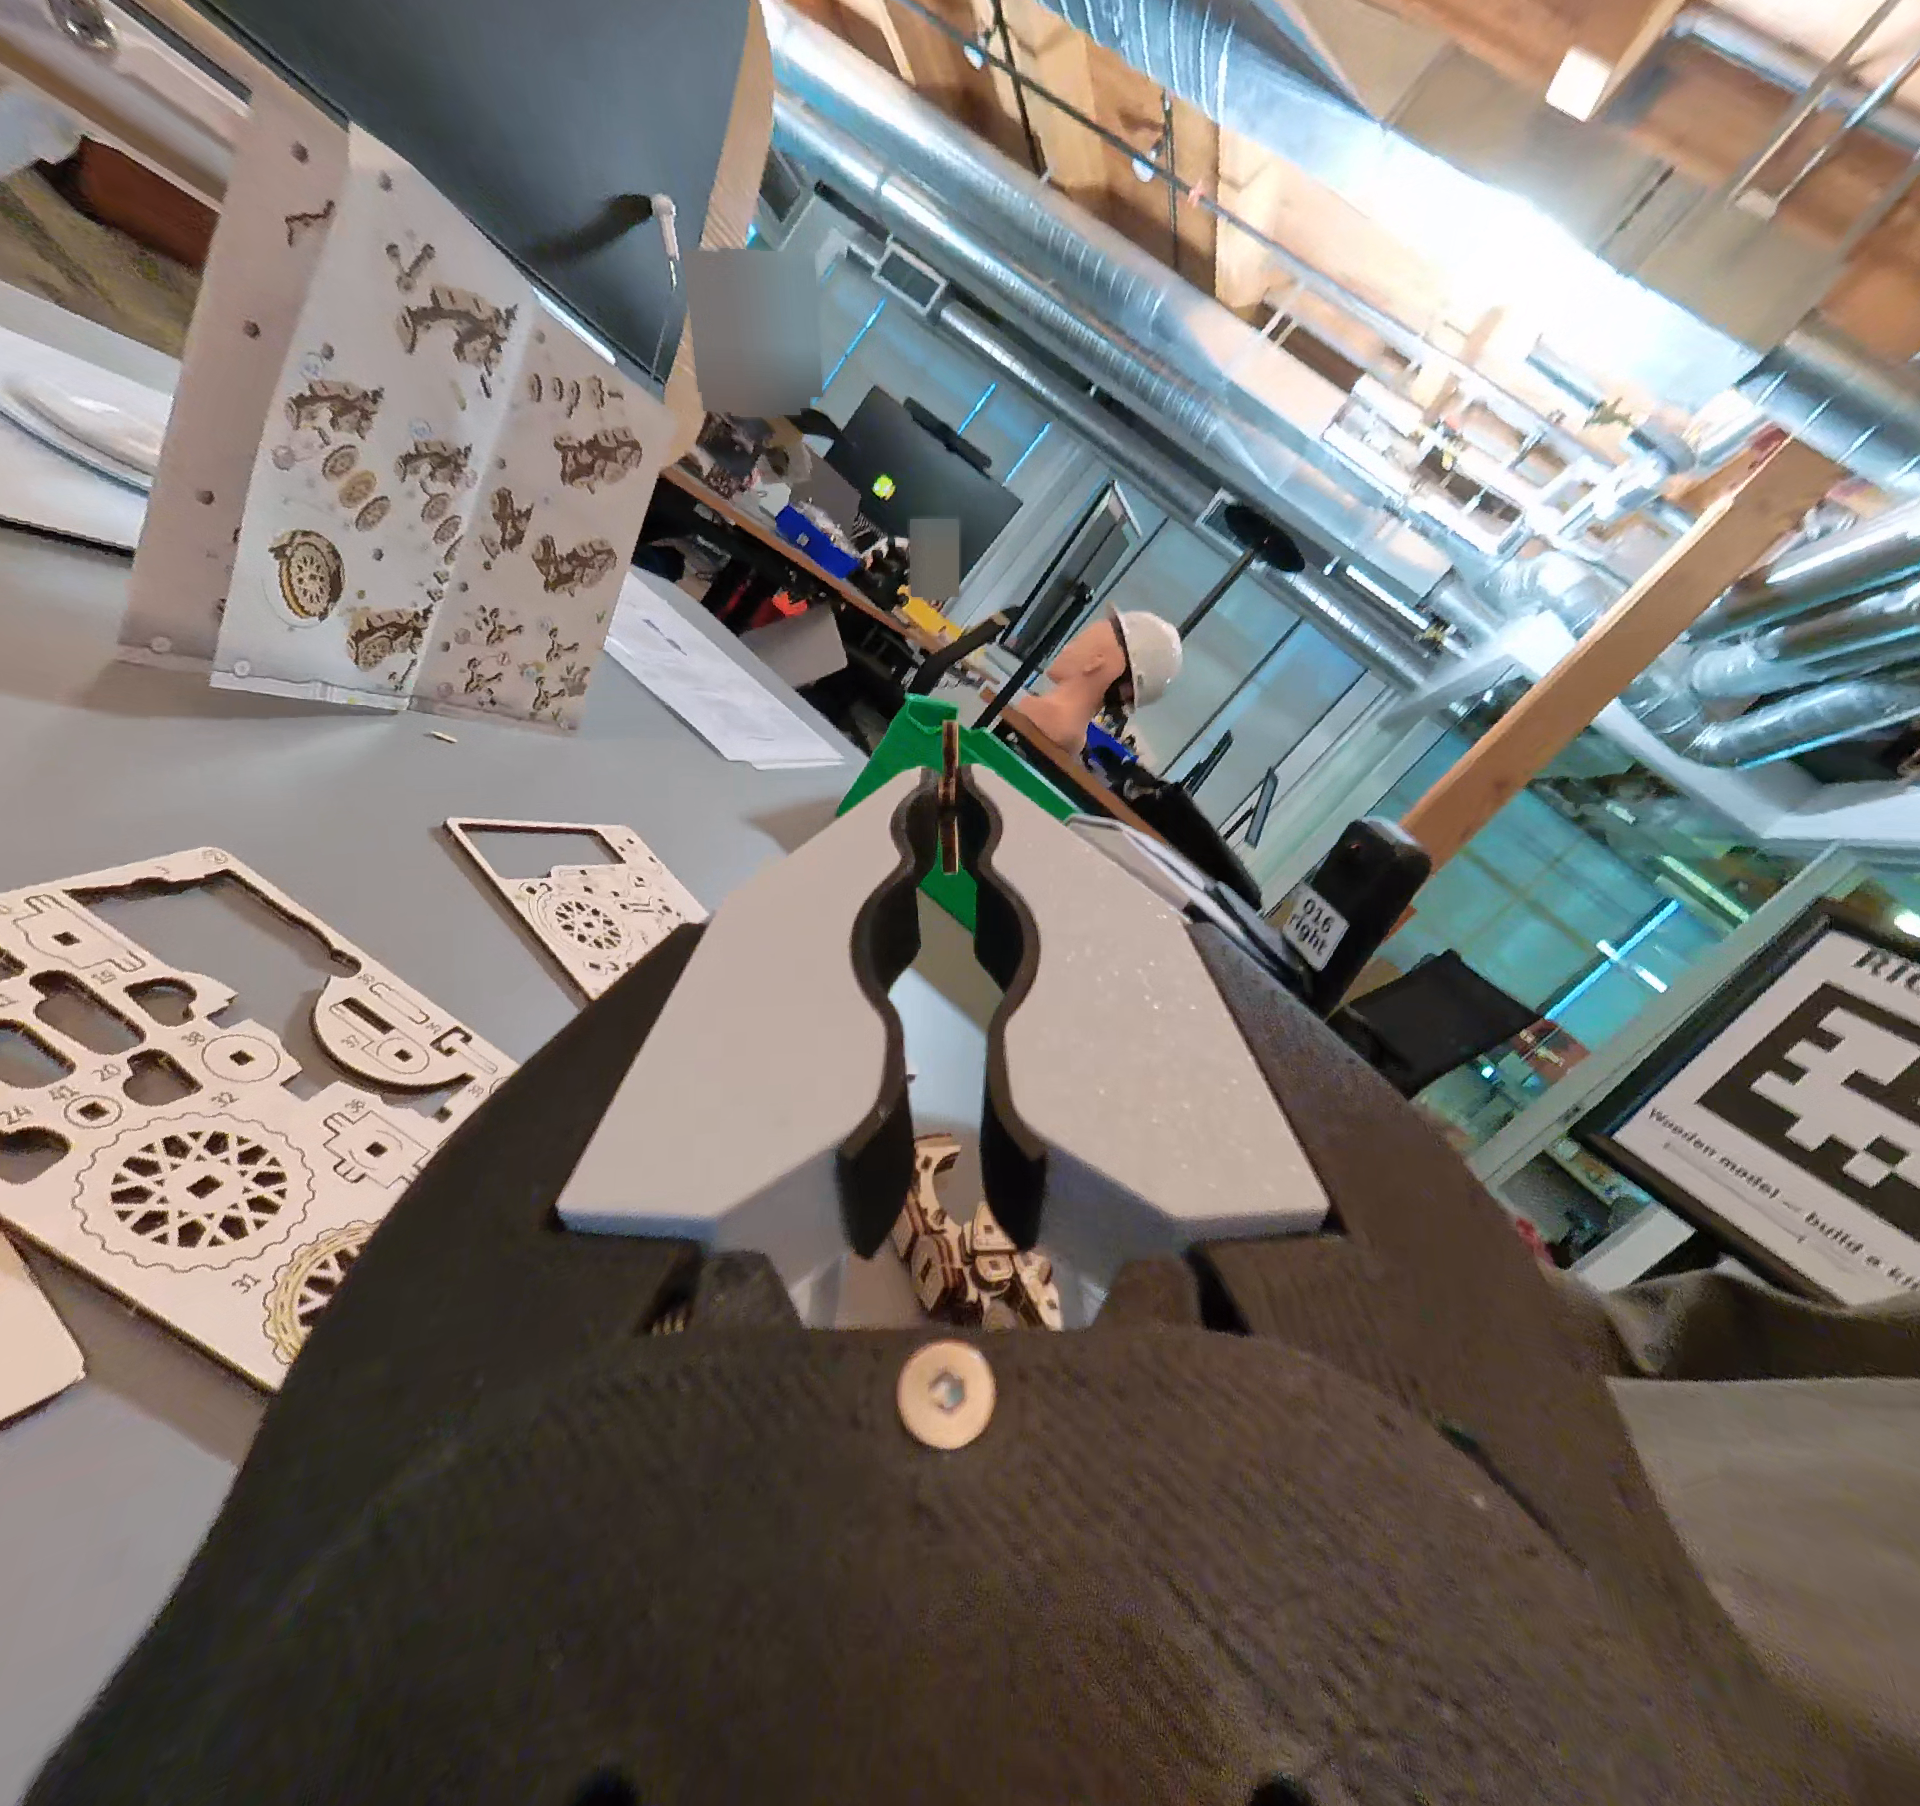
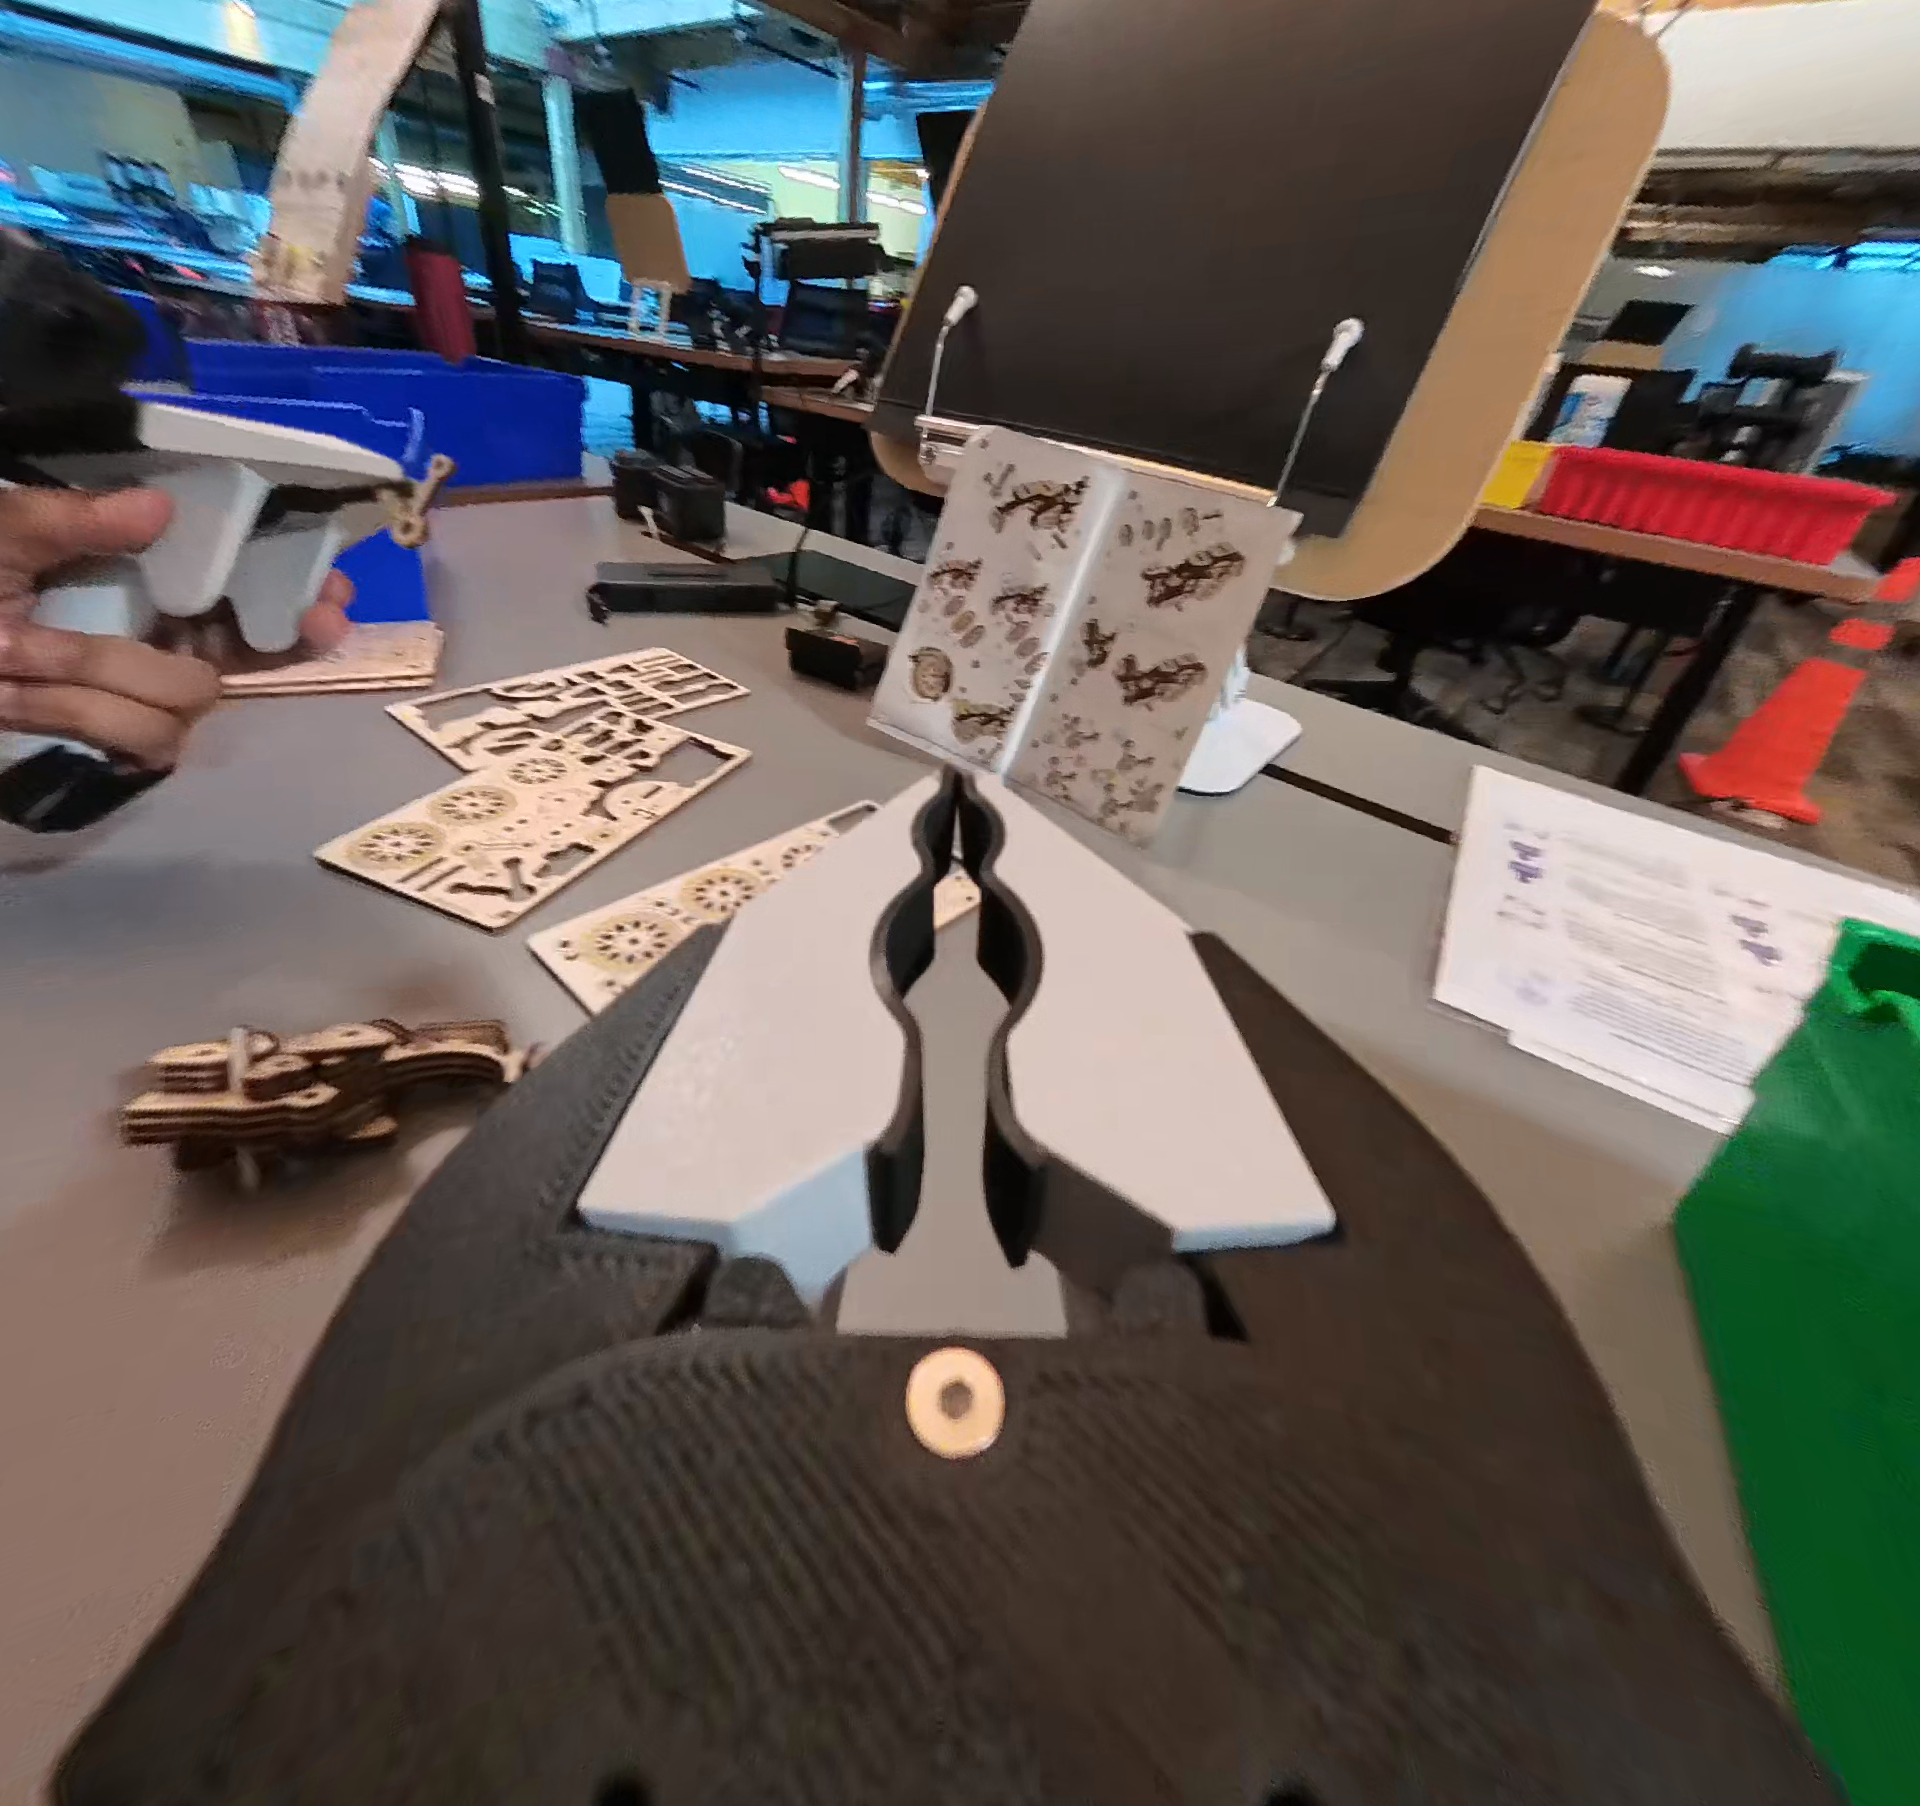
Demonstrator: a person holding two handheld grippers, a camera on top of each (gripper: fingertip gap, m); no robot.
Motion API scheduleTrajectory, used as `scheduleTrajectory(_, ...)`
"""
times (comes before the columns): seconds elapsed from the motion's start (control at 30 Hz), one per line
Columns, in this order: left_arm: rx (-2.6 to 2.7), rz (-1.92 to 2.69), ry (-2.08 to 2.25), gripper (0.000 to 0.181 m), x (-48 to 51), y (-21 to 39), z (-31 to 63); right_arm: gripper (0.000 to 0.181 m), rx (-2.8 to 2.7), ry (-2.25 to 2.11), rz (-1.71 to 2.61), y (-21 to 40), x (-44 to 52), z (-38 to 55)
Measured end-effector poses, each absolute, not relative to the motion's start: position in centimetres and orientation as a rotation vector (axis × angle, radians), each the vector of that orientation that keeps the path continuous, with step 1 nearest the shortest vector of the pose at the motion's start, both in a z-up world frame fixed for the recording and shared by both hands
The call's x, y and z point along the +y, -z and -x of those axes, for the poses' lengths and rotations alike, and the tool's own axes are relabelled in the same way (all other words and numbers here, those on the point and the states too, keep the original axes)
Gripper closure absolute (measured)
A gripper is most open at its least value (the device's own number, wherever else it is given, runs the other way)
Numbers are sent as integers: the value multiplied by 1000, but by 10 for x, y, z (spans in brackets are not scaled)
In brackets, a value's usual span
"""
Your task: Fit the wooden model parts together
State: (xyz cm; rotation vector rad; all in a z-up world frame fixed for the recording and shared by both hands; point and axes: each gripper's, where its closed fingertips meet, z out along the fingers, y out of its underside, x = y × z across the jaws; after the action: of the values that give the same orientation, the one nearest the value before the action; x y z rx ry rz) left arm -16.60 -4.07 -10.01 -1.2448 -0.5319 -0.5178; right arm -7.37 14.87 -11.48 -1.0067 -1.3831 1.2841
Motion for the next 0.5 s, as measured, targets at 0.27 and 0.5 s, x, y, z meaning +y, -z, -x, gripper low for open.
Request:
scheduleTrajectory(0.27,-501,1329,480,181,-31,109,158,181,-1373,-994,883,122,158,80)
scheduleTrajectory(0.5,-518,1319,487,181,-31,110,164,166,-1333,-988,905,121,182,87)
